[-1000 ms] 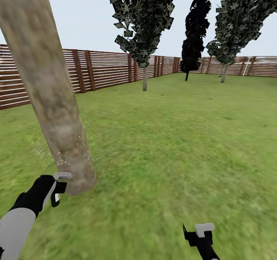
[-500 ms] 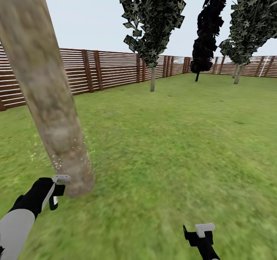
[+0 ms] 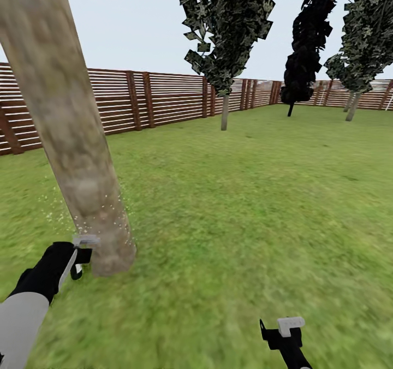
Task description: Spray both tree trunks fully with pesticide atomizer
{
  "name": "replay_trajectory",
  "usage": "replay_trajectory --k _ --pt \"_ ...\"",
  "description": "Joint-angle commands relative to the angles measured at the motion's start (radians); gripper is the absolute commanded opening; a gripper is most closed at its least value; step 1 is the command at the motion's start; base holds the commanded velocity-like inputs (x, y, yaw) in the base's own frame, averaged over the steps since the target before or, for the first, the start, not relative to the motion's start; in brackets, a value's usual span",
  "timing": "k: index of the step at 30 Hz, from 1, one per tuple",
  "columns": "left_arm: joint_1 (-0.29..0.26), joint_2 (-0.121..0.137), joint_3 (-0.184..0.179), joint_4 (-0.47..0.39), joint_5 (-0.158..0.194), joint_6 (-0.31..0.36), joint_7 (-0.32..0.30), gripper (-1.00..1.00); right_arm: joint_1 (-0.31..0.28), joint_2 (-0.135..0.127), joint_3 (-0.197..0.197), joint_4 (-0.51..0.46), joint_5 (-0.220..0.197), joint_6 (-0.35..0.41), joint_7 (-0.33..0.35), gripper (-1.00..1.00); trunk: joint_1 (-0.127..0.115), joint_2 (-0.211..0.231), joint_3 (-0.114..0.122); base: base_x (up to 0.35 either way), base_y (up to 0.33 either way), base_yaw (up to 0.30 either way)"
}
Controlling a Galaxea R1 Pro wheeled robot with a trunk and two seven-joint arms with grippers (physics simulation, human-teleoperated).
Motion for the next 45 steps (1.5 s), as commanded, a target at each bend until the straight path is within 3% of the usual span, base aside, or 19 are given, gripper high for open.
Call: replay_trajectory --k 1,3,6,8,11,14,20,27,39,45 --pt "0.0 0.004 0.003 -0.016 -0.004 0.01 -0.005 -1.0 -0.001 0.0 0.0 0.001 0.01 -0.002 -0.008 1.0 0.0 0.0 -0.001 0.0 0.0 0.002" --pt "0.0 0.005 0.017 -0.028 -0.006 0.014 -0.005 -1.0 -0.001 0.0 0.0 0.001 0.01 -0.002 -0.008 1.0 0.0 0.0 -0.001 0.0 0.0 0.001" --pt "-0.013 -0.02 0.021 -0.039 -0.003 0.029 -0.006 -1.0 -0.001 0.0 0.0 0.001 0.01 -0.002 -0.008 1.0 0.0 0.0 -0.001 -0.162 0.0 0.0" --pt "-0.019 -0.023 0.02 -0.043 -0.001 0.04 -0.01 -1.0 -0.001 0.0 0.0 0.001 0.01 -0.002 -0.008 1.0 0.0 0.0 -0.001 -0.022 0.0 0.0" --pt "-0.083 -0.01 0.024 -0.064 -0.001 0.146 -0.016 -1.0 -0.001 0.0 0.0 0.001 0.01 -0.002 -0.008 1.0 0.0 0.0 -0.001 -0.003 0.0 0.0" --pt "-0.098 0.021 0.026 -0.066 -0.002 0.173 -0.017 -1.0 -0.001 0.0 0.0 0.001 0.011 -0.002 -0.008 1.0 0.0 0.0 -0.001 0.0 0.0 0.0" --pt "-0.098 0.027 0.025 -0.068 -0.002 0.176 -0.014 -1.0 -0.001 0.0 0.0 0.001 0.011 -0.002 -0.008 1.0 0.0 0.0 -0.001 0.014 -0.018 0.0" --pt "-0.088 0.022 0.025 -0.151 -0.004 0.177 -0.014 -1.0 -0.001 0.0 0.001 0.001 0.011 -0.002 -0.008 1.0 0.0 0.0 -0.001 0.097 -0.232 0.0" --pt "-0.086 0.024 0.024 -0.13 -0.003 0.175 -0.01 -1.0 -0.001 0.0 0.001 0.001 0.011 -0.002 -0.008 1.0 0.0 0.0 -0.001 -0.057 -0.271 0.005" --pt "-0.054 0.02 0.026 -0.036 0.0 0.166 -0.007 -1.0 -0.001 0.001 0.001 0.0 0.01 -0.002 -0.008 1.0 0.0 0.0 -0.001 0.209 -0.202 0.23"
